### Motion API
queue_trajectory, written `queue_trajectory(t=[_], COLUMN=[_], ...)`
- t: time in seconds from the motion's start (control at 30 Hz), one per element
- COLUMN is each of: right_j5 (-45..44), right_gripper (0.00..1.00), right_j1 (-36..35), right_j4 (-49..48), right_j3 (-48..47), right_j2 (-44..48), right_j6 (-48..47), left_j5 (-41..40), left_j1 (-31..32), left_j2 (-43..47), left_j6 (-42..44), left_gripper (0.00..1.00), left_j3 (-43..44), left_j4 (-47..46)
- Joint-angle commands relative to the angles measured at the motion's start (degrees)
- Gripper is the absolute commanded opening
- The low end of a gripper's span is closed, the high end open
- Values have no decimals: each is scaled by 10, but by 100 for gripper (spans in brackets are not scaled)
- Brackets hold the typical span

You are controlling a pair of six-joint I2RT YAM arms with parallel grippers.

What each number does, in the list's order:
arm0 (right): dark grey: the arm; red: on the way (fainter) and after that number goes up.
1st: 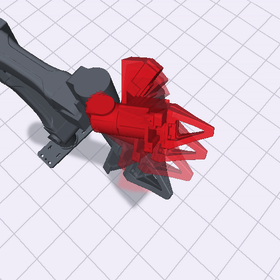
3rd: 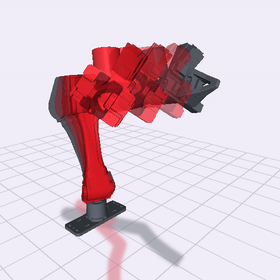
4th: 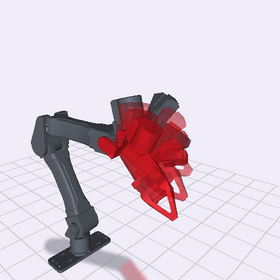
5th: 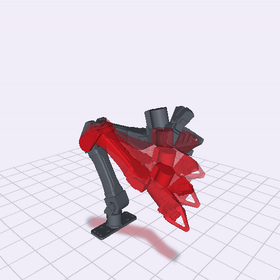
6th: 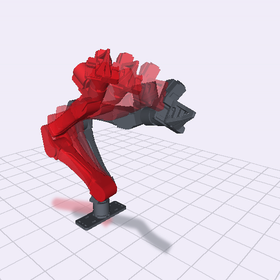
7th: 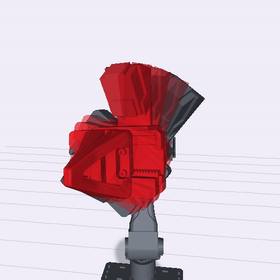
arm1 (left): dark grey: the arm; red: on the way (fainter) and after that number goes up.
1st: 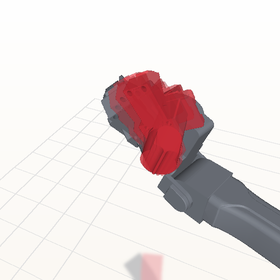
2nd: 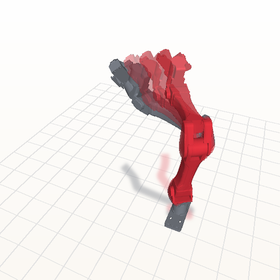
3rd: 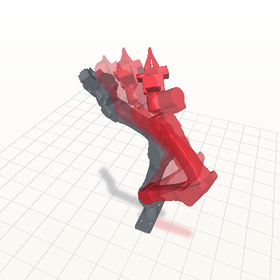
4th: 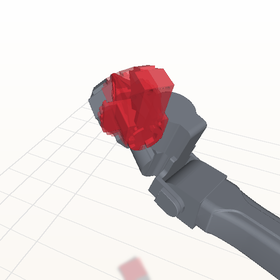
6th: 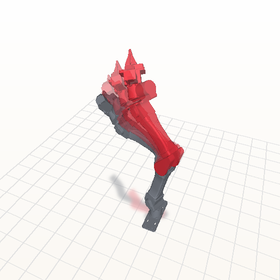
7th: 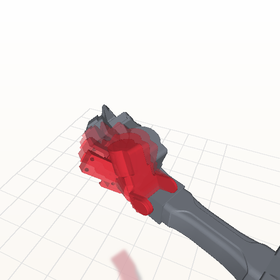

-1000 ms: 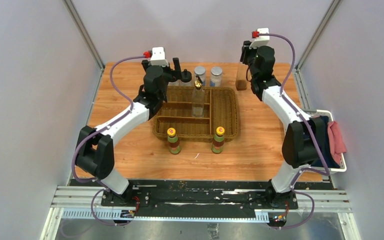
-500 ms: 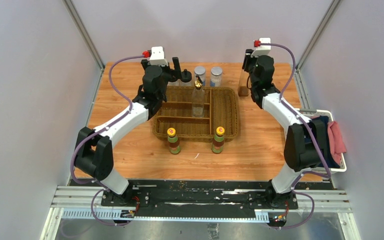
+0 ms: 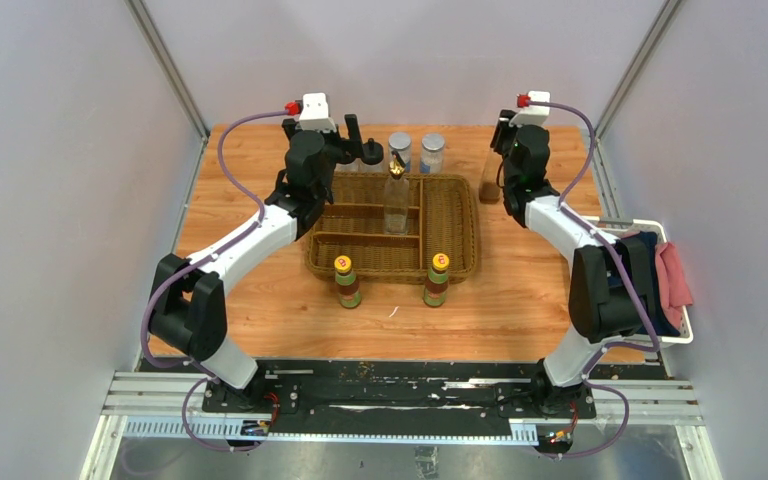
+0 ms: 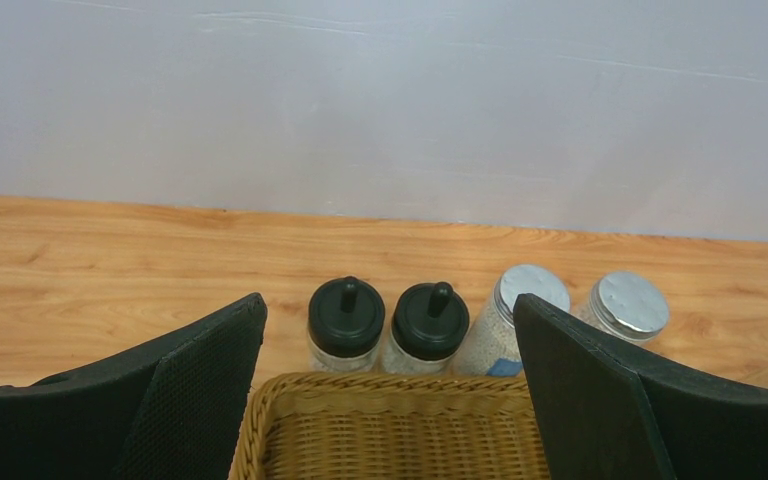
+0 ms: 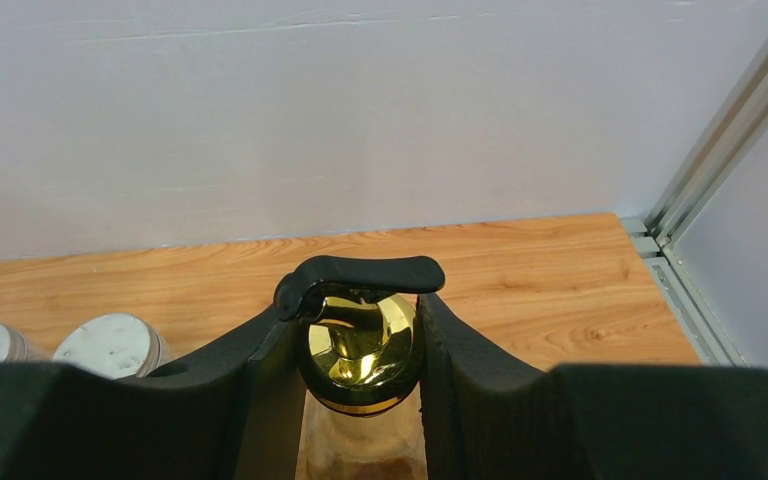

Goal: Organize the condiment bottles
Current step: Place the bottle at the center of the board.

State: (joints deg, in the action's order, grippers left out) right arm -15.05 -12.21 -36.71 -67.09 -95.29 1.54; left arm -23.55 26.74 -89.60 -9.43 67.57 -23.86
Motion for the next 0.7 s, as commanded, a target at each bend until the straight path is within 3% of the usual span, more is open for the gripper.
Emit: queue_trajectory(t=[0.0,0.67], right_j5=[-26,-20], right_gripper=[0,0], right_j1=[10,15], right_j4=[-92,-104], right_j3=[14,42], right_j2=[28,30], right_j6=[18,14], left_j5=[-3,-4], left_j1=[-1,-1], left_j2=[0,-5], left_j6=[6,-2], left_gripper=[100,100], left_j3=[0,-2], left_j4=[-3,-3])
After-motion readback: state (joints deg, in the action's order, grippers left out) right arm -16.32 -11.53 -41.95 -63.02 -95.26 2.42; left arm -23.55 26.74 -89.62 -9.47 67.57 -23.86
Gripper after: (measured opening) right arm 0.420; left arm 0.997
